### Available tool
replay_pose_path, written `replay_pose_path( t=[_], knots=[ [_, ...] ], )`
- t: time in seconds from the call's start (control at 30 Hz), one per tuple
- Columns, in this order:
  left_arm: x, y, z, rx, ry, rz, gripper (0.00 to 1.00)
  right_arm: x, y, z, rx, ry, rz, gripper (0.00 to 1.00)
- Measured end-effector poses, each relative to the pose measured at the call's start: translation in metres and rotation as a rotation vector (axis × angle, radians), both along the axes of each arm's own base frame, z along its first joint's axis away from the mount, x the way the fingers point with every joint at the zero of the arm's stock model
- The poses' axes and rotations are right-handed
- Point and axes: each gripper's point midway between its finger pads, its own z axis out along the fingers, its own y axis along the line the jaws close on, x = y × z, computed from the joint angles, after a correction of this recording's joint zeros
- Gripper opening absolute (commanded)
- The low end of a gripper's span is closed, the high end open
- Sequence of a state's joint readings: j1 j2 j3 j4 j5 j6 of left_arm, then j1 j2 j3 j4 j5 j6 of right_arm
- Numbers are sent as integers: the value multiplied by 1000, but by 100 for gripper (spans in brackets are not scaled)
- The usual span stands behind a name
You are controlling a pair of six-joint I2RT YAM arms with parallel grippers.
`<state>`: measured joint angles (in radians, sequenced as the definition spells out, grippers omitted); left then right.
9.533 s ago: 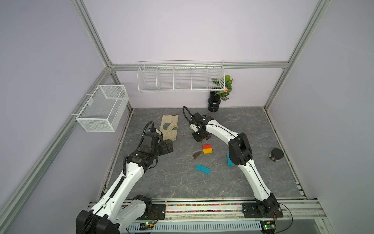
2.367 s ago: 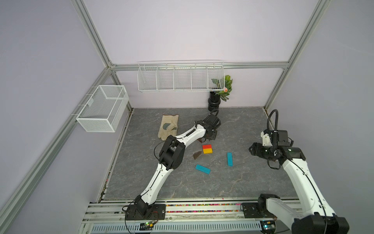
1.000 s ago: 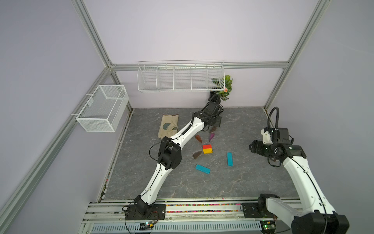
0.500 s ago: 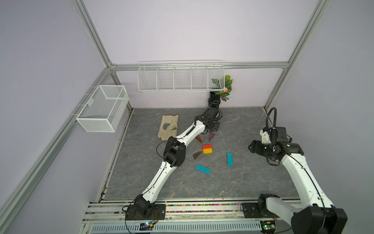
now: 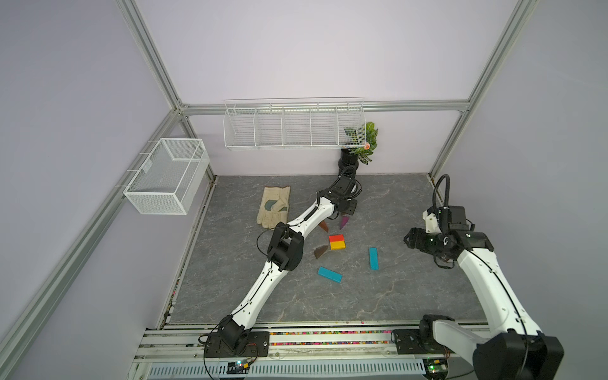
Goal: Assemble a small pinwheel with building blocks
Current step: Pick up the building block from the center of the board.
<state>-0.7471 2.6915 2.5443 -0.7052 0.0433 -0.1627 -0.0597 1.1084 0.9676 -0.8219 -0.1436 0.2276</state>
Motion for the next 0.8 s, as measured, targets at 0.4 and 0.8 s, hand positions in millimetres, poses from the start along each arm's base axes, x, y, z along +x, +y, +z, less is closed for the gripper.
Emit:
replay_pose_path(
  t=[0.4, 0.8],
  knots=[
    [-1, 1, -29, 29, 29, 0, 44, 0, -3, 0, 0, 1, -11, 67],
    [1, 3, -29, 23, 32, 32, 24, 0, -5, 0, 0, 1, -18, 67]
  ],
)
